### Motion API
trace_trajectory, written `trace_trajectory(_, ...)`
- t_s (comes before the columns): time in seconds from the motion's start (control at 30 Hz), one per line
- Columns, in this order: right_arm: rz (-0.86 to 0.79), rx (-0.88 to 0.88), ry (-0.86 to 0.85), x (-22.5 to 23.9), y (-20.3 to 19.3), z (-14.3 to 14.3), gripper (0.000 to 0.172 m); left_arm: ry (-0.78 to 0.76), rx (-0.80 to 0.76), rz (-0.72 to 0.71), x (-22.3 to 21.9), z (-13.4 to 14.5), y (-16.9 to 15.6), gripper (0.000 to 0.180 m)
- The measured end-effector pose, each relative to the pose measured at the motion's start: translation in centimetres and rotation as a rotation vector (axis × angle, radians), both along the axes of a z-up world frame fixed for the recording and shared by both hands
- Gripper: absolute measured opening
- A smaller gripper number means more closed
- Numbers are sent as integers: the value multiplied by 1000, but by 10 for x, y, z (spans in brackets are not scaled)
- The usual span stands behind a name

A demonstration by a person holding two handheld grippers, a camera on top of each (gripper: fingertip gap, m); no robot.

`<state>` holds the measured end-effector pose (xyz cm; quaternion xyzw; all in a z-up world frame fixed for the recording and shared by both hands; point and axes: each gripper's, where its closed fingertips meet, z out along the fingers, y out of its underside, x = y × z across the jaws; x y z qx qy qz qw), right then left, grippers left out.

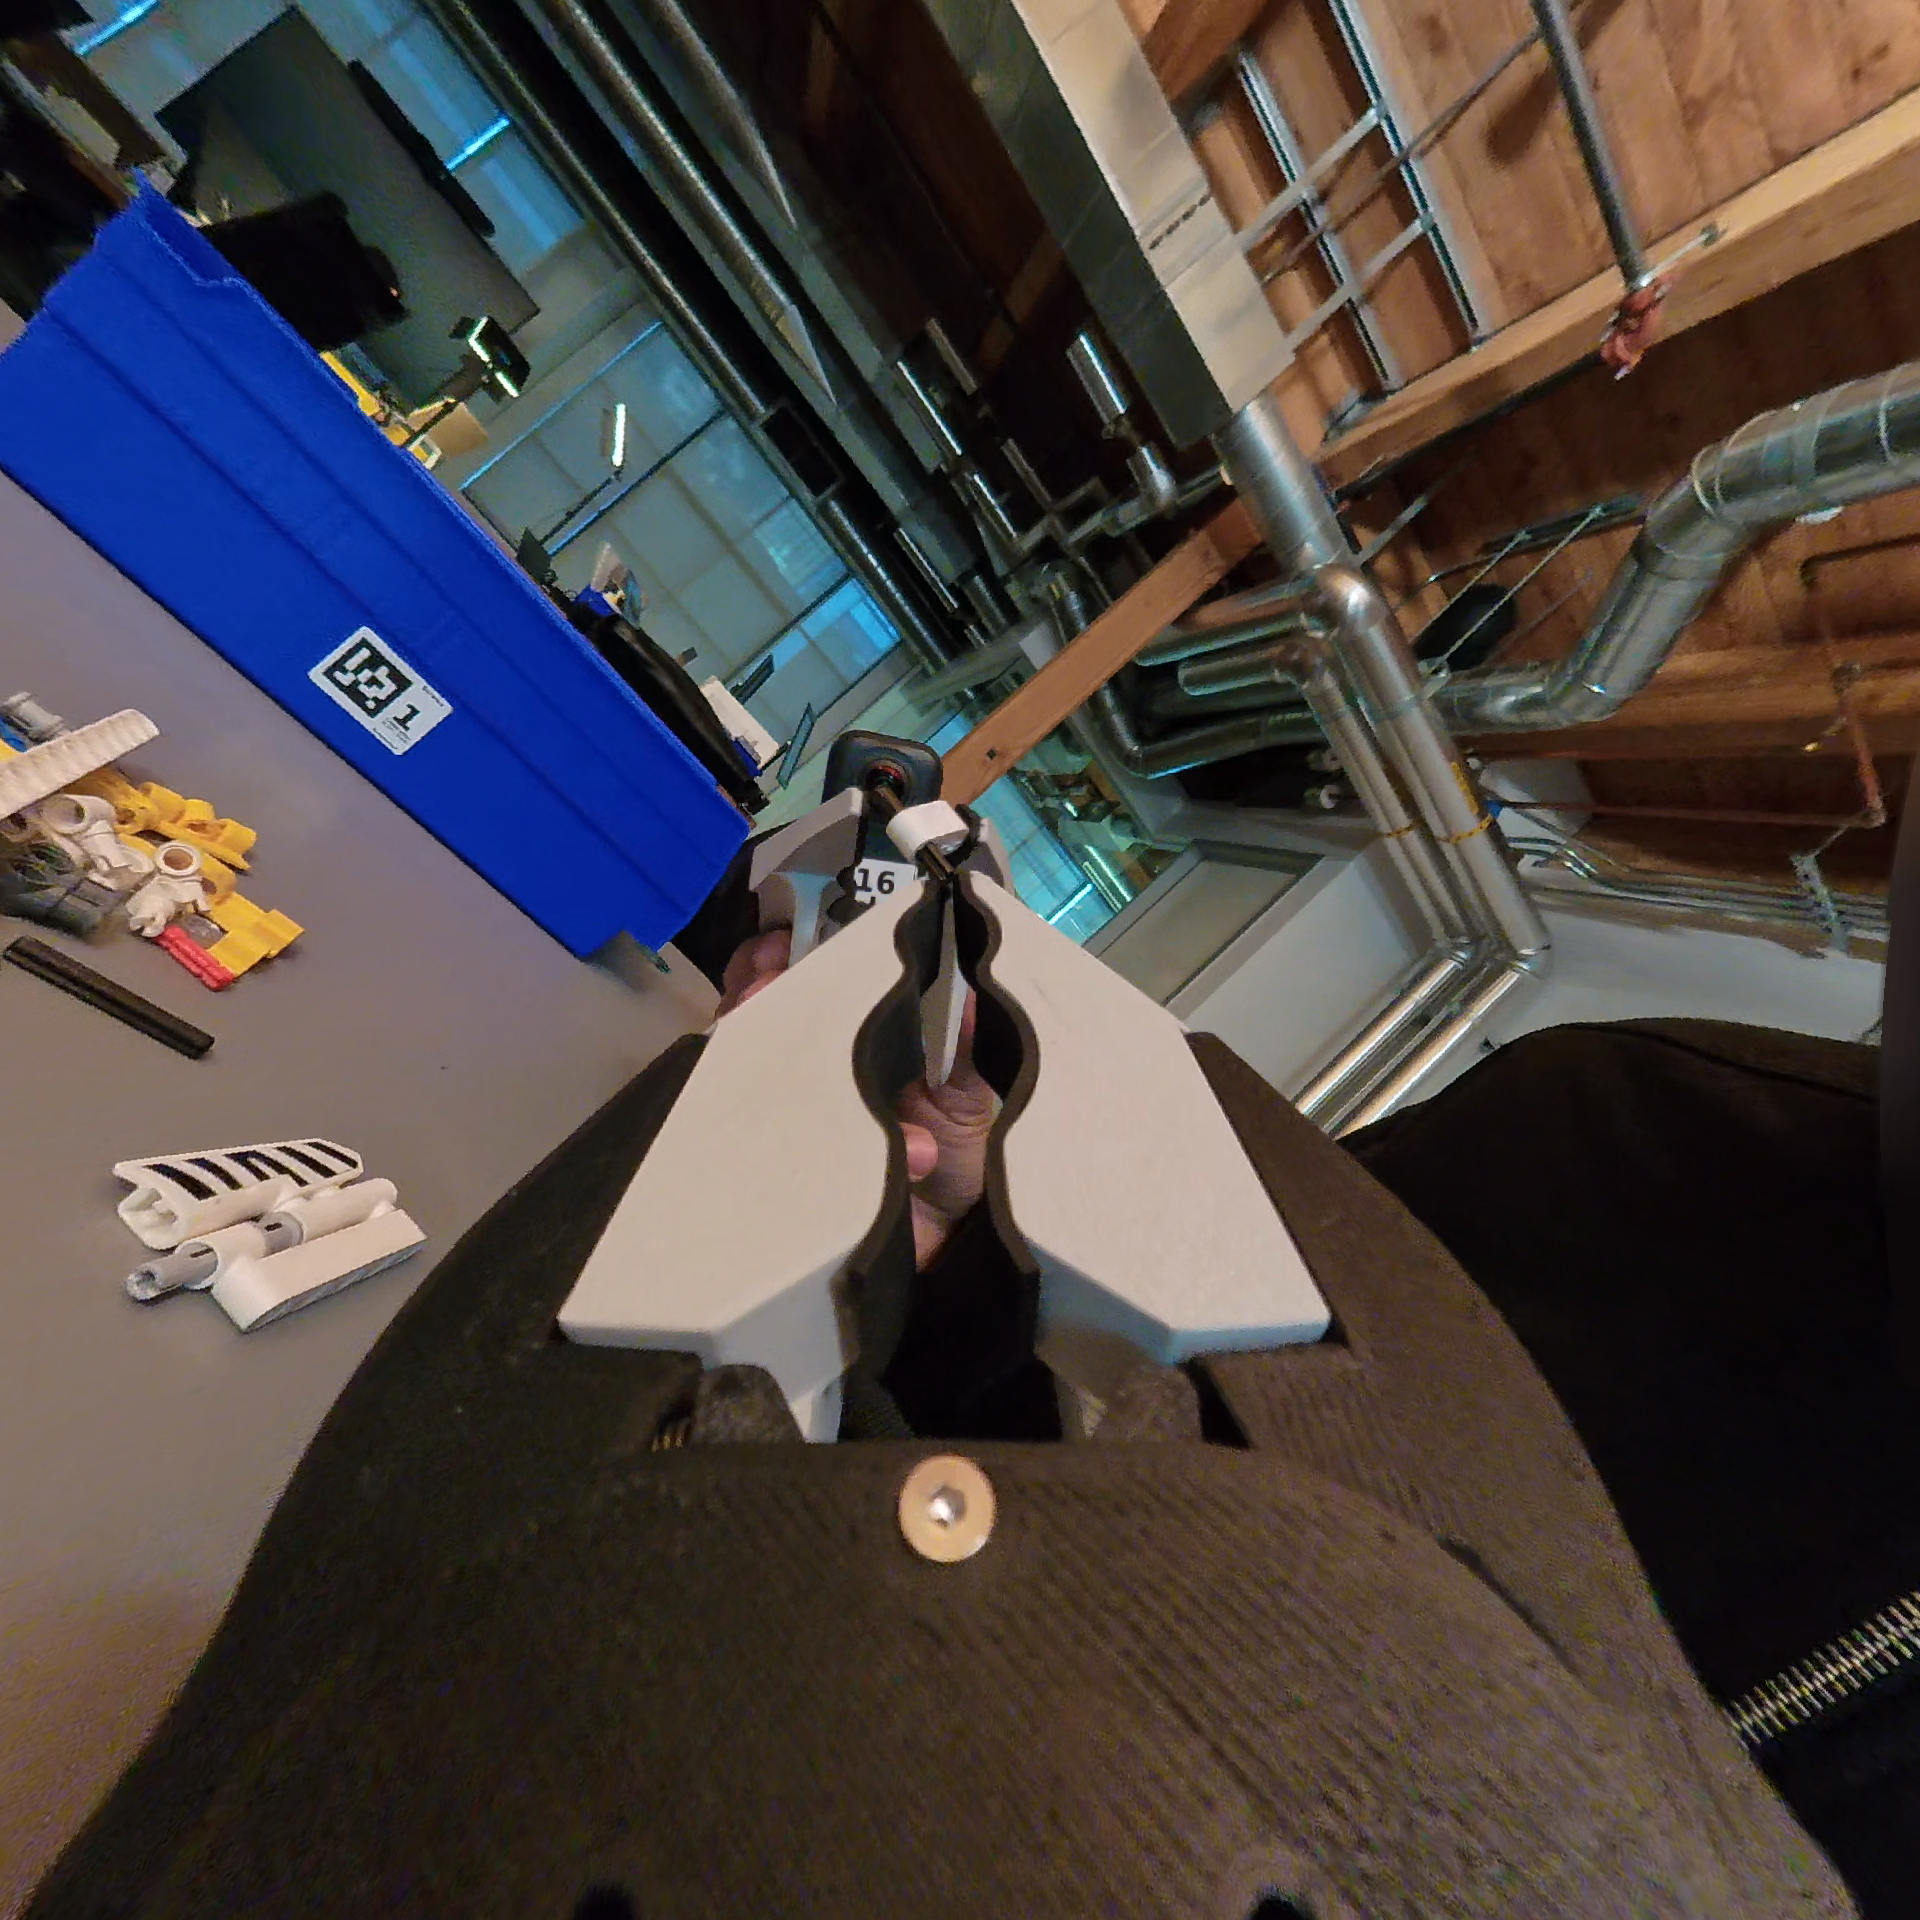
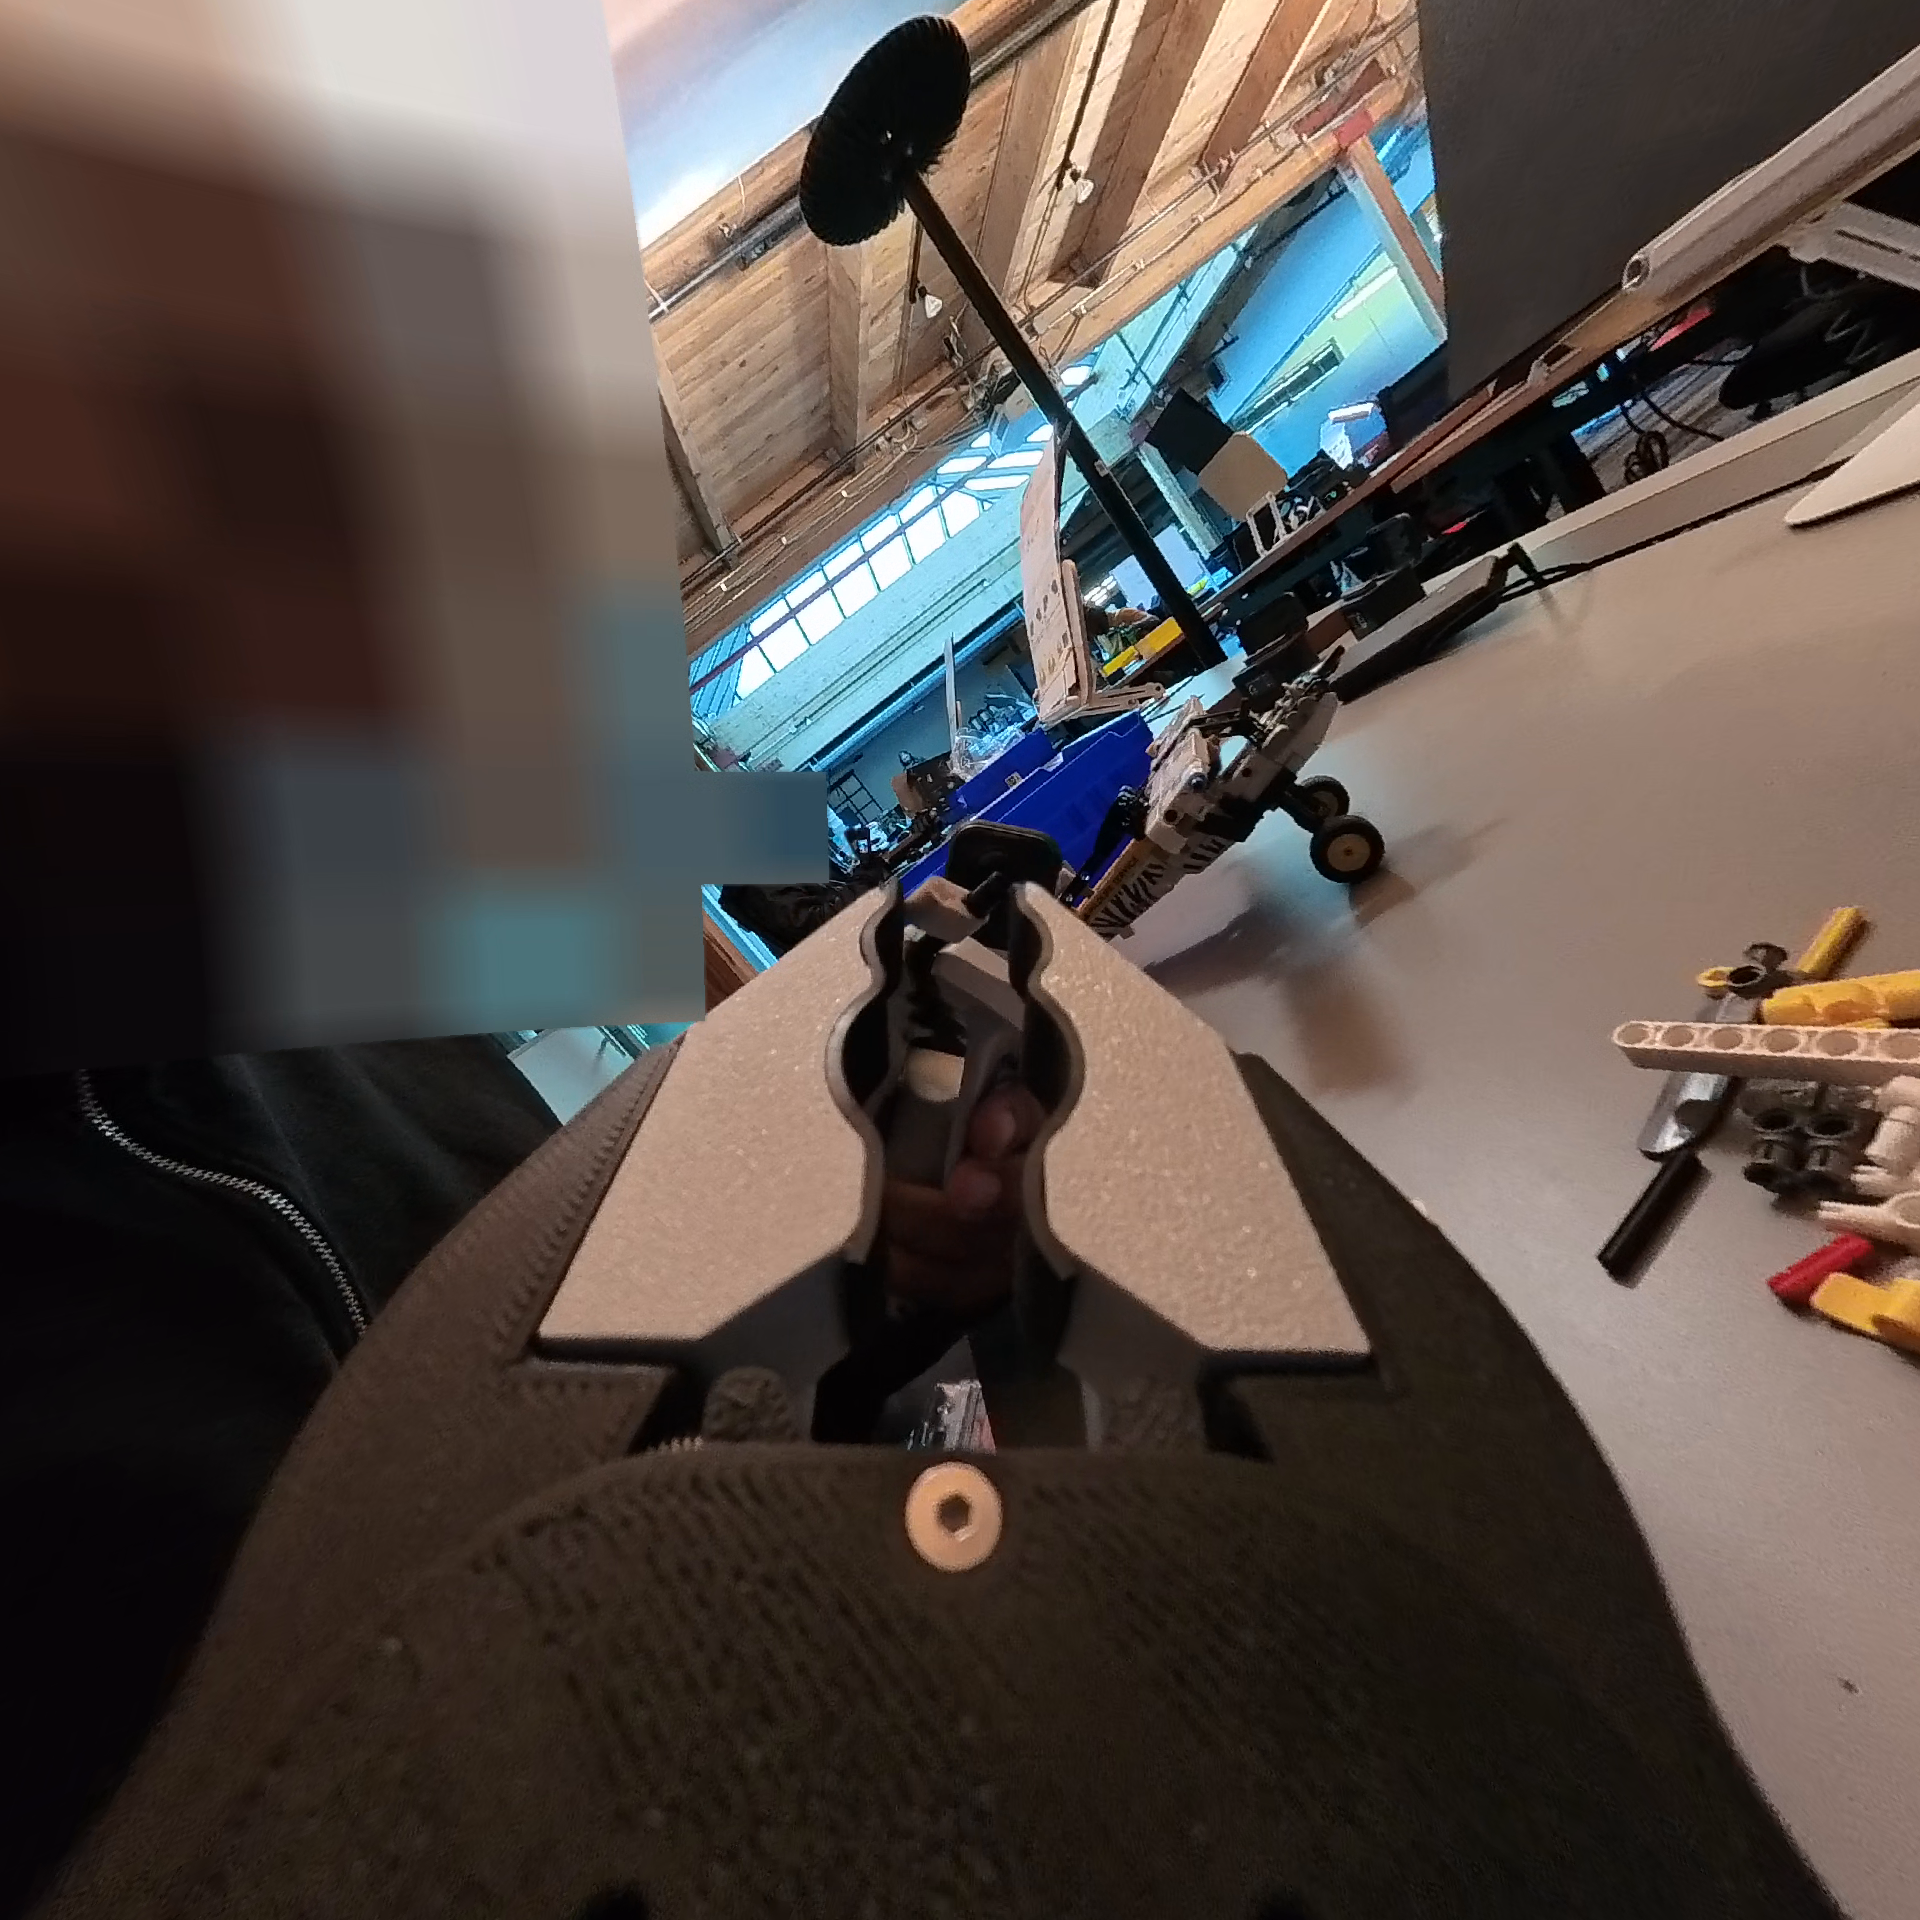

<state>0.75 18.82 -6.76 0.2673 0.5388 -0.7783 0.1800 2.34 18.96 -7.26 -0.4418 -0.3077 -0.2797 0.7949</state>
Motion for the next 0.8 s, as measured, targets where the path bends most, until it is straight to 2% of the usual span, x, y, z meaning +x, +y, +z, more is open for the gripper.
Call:
trace_trajectory(0.47, 8, 2, 34, 4, 0, 2, 16, -4, -1, -25, 4, -1, 5, 13)
trace_trajectory(0.6, 14, 42, 69, 7, -4, 0, 17, -11, 10, -28, 3, 0, 3, 3)
trace_trajectory(0.8, 23, 90, 82, 8, -3, -3, 18, 9, -22, -17, 2, -2, 5, 0)
